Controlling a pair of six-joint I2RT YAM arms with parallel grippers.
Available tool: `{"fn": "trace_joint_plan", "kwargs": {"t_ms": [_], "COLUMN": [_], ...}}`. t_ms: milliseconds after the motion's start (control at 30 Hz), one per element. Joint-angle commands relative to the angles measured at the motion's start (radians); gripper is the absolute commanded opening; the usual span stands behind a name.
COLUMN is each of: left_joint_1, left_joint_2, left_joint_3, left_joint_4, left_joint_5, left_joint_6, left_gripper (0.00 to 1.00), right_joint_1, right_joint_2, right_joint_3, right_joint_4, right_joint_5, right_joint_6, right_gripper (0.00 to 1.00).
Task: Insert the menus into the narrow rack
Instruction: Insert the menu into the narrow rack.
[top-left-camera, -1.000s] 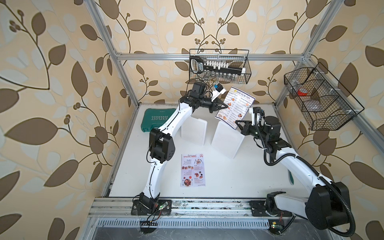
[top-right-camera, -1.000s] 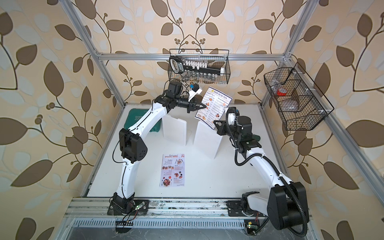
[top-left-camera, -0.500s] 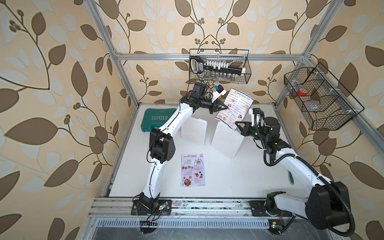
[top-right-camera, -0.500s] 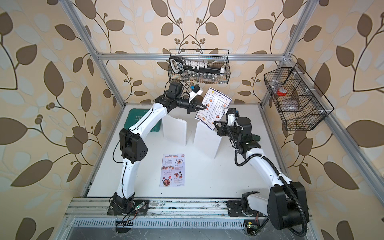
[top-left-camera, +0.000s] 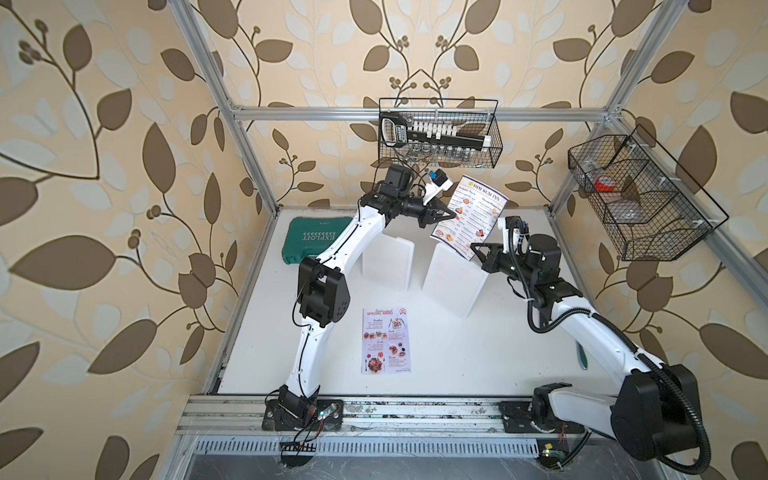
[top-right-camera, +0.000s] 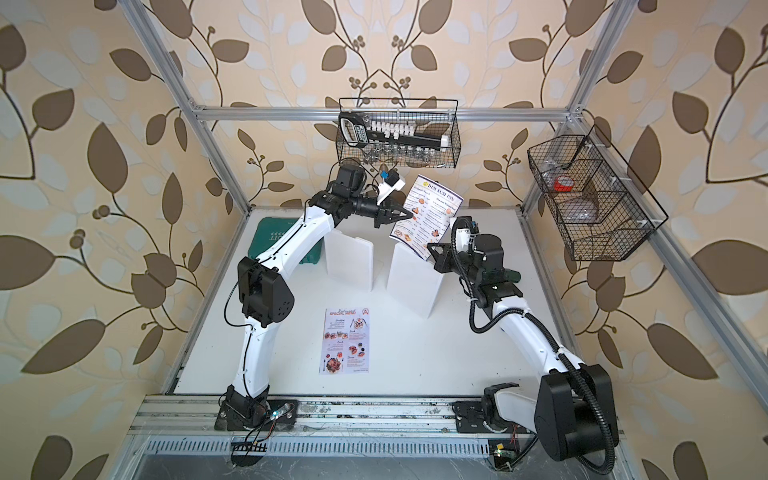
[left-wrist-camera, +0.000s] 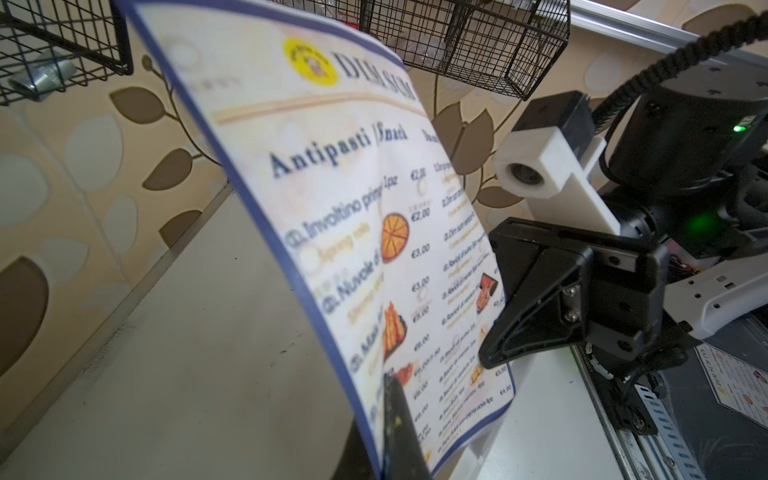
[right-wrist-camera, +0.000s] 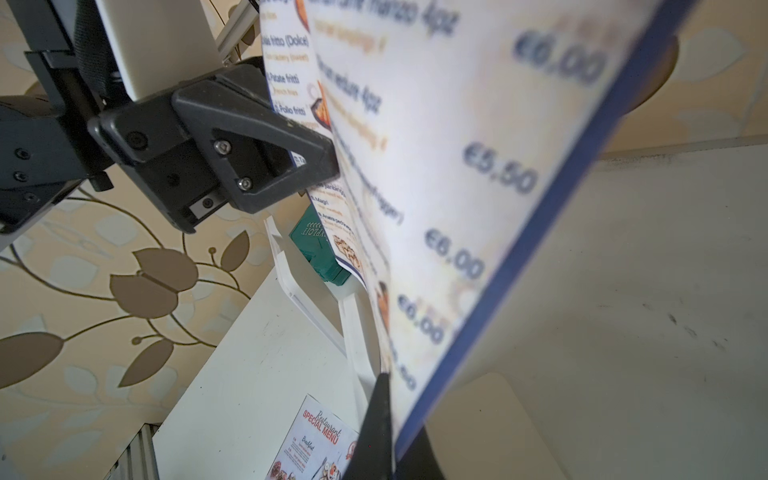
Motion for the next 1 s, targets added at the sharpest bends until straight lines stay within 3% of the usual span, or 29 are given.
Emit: {"fn": "trace_joint_plan", "kwargs": {"t_ms": [0, 967], "left_joint_1": [0.024, 0.024], "left_joint_2": [-0.103, -0.108], "left_joint_3": [0.001, -0.009], "left_joint_4": [0.069, 0.05], "left_joint_5": [-0.022, 0.033], "left_joint_6": [0.014, 0.027], "left_gripper": [0.0, 0.0], "right_joint_1": [0.003, 0.001], "right_joint_2": [-0.022, -0.044], "right_joint_3": [-0.038, -0.063], "right_joint_4": [-0.061, -0.085], "right_joint_5": [-0.017, 0.006], "right_joint_6": [-0.019, -0.049], "right_gripper": [0.01, 0.0]}}
